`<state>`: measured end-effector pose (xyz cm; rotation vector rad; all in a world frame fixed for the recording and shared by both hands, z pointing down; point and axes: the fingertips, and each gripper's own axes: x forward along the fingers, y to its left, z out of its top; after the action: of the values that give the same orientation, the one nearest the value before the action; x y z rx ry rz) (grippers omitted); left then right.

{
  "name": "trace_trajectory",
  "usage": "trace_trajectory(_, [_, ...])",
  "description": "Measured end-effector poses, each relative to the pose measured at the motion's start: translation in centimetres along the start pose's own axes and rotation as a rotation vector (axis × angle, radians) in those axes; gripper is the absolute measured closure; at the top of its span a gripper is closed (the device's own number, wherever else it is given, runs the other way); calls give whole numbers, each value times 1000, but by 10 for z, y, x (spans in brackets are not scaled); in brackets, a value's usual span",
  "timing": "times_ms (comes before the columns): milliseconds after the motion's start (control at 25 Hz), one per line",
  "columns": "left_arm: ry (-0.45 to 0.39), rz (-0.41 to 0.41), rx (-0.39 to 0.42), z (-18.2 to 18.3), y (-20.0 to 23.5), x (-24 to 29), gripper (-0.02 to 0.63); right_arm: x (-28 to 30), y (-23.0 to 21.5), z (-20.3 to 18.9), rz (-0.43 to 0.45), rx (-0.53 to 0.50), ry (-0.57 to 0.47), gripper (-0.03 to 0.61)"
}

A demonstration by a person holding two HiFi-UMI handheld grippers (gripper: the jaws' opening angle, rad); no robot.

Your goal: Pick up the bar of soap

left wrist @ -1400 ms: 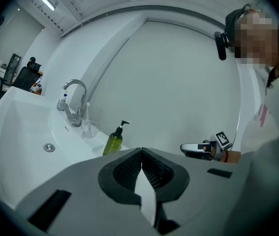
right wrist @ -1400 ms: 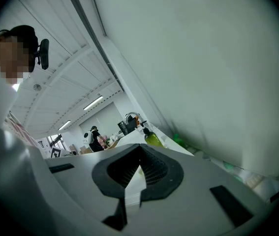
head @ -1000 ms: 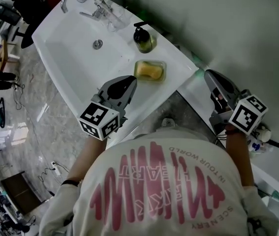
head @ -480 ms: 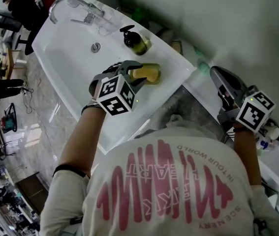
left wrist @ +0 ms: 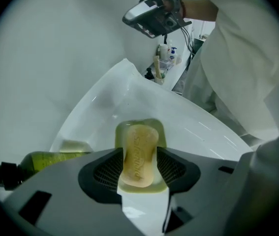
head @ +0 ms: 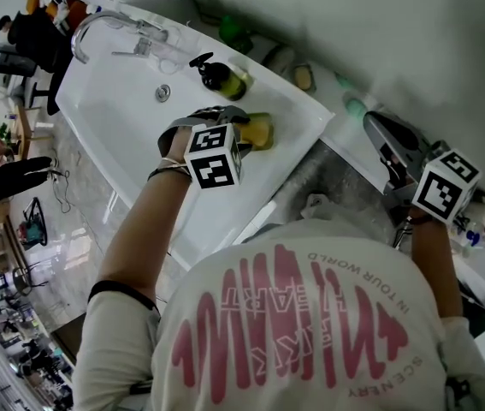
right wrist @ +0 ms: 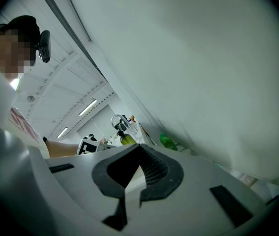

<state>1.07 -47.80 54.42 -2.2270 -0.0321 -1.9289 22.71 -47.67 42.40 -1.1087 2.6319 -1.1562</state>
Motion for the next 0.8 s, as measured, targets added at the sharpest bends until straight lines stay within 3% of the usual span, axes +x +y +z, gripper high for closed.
trace_trajectory(320, [86, -40, 91, 3, 3, 9, 411, -1, -7, 0, -4, 19, 2, 567])
trace_trajectory(800, [165, -210, 40, 2, -1, 18, 411, 1, -14, -11, 11, 35, 20, 568])
